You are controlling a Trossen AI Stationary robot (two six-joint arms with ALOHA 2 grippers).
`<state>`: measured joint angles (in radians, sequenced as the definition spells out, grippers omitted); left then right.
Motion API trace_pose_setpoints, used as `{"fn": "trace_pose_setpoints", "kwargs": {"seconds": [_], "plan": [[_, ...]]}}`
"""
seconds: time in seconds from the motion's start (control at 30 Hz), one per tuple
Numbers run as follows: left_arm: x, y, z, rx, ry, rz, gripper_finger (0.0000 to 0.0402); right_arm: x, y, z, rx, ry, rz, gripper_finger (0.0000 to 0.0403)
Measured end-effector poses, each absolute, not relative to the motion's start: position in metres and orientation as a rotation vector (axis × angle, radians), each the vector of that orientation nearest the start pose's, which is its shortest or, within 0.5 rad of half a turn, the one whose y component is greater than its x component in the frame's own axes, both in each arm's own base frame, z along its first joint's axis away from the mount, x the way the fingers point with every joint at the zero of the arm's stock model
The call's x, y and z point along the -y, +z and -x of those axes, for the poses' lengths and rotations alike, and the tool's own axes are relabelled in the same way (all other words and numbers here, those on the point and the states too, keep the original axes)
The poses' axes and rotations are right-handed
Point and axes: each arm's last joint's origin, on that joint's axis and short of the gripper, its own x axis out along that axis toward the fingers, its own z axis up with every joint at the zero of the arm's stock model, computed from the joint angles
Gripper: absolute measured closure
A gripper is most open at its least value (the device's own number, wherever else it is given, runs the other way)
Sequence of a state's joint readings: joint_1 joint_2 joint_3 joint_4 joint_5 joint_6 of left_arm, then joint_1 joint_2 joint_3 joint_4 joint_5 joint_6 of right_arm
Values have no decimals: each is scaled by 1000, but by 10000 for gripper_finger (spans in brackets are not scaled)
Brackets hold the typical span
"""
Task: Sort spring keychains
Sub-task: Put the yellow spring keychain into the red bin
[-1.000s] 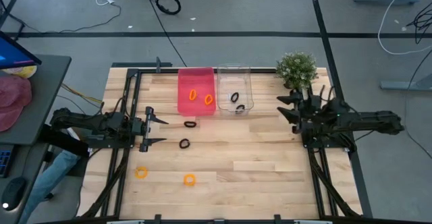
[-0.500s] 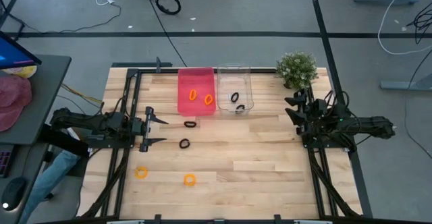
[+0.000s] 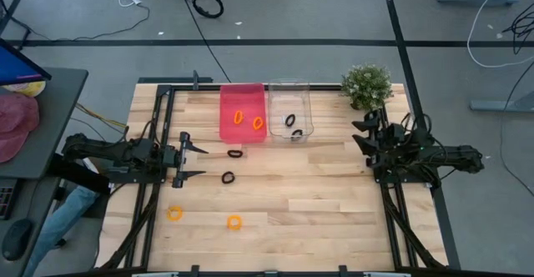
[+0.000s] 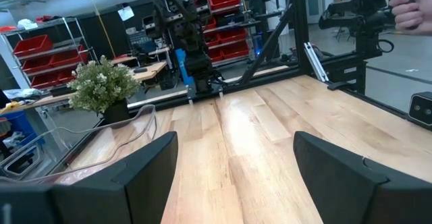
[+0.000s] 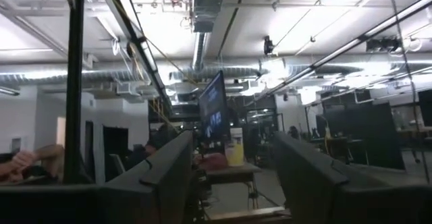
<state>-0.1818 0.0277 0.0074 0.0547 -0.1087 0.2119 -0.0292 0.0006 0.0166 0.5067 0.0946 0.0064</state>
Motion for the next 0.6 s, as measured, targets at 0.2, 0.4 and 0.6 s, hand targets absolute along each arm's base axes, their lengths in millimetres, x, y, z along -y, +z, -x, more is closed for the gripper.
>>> {"fn": "trace_pose_setpoints", "kwargs": {"seconds": [0.2, 0.4, 0.6], "plan": [[15, 169, -98, 42, -69, -207, 103, 6, 211, -86, 467, -141, 17, 195], [15, 169, -98, 42, -69, -207, 103, 6, 195, -92, 276, -164, 88, 195], [15, 169, -98, 41, -69, -207, 103, 7, 175, -96, 63, -177, 155, 195]]}}
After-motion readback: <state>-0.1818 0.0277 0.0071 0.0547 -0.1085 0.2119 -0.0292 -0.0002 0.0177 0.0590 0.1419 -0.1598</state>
